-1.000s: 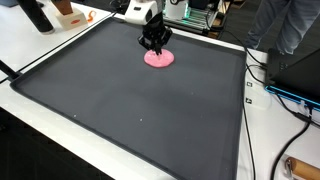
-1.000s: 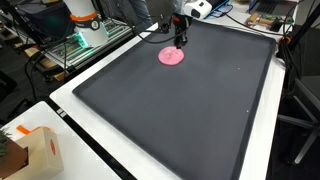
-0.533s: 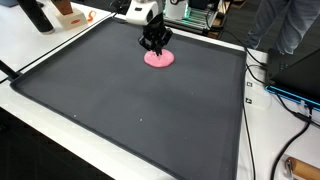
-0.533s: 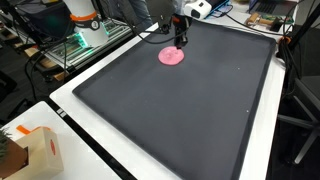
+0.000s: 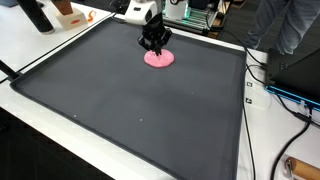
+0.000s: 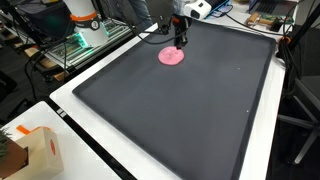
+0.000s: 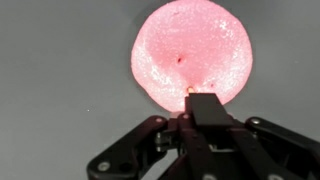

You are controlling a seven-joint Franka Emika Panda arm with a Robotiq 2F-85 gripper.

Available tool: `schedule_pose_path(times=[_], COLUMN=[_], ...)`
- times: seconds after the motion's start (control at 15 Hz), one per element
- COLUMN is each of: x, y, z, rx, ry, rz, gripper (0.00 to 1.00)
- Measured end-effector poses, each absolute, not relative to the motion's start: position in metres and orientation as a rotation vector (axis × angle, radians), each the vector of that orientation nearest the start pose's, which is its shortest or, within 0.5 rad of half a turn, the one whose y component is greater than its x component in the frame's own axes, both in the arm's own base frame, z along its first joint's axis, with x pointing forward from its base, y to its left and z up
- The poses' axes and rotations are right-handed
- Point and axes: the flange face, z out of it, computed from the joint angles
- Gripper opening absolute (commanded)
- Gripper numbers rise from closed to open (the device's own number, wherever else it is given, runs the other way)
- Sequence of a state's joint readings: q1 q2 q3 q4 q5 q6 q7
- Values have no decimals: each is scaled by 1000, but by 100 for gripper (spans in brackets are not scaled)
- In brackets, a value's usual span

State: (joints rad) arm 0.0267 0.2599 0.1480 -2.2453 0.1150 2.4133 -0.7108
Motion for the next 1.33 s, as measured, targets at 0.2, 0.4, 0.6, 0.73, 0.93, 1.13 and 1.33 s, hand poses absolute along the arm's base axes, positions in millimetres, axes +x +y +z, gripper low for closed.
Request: schedule_pose_path(times=[0.2, 0.4, 0.6, 0.73, 0.93, 1.13, 1.33], x=[525, 526, 527, 527, 524, 518, 508], y=[94, 93, 90, 88, 86, 86, 89], z=[246, 252, 264, 278, 305, 336, 368], rx=[-2775, -2768, -2757, -2755, -2758, -2767, -2777], ry=[-1156, -1139, -1119, -1101, -1081, -1064, -1037], rz=[82, 65, 39, 21, -2, -9, 2], gripper=[3, 3, 3, 3, 3, 3, 3])
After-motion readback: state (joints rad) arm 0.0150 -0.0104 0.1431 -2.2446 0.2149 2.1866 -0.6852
